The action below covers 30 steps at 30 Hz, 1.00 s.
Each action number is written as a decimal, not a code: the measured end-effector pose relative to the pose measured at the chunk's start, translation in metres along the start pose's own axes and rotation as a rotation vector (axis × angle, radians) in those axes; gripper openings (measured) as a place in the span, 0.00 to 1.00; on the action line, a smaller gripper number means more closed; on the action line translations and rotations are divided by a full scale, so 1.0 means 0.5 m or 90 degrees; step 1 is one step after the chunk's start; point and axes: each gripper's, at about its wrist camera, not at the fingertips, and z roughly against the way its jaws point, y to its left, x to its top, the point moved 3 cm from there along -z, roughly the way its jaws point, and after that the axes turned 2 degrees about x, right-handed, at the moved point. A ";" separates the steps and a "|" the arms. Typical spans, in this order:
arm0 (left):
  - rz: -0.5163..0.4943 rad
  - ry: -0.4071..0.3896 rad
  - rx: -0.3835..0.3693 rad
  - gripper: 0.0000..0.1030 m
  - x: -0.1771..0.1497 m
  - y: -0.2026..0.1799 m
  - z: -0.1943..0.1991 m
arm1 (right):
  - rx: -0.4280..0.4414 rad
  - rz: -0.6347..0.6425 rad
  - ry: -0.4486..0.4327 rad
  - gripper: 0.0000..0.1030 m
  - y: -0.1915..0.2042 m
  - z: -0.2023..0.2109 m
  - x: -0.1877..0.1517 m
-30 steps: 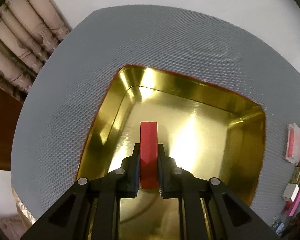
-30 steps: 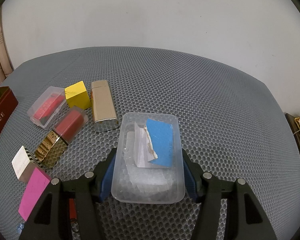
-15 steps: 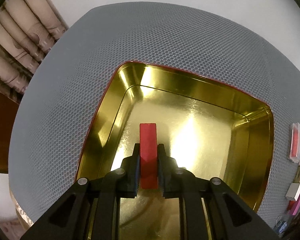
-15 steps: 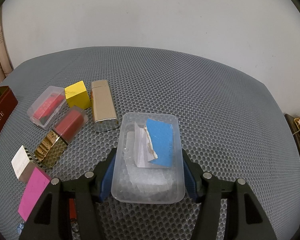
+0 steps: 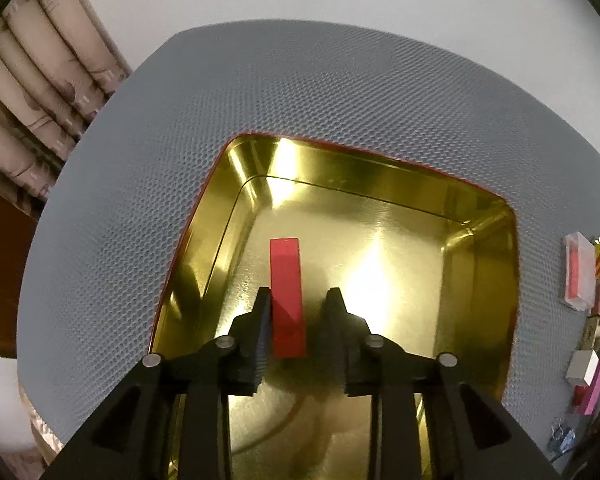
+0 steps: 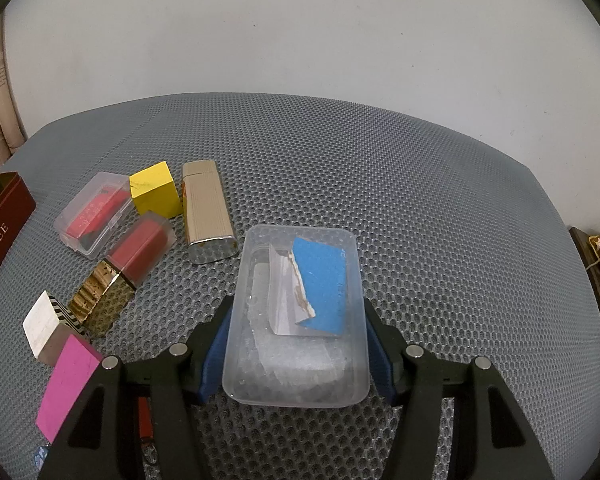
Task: Organize rigid objects
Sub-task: 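Carry the red bar into the gold tin with the left gripper, then open the left gripper to release the red bar and withdraw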
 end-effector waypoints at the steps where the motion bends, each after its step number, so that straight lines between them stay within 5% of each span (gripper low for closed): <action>1: -0.002 -0.005 0.000 0.28 0.001 0.004 0.002 | 0.000 0.000 0.000 0.59 0.000 0.000 0.000; 30: -0.020 -0.076 -0.010 0.56 -0.080 -0.004 0.091 | -0.005 -0.009 0.007 0.58 -0.028 -0.003 0.021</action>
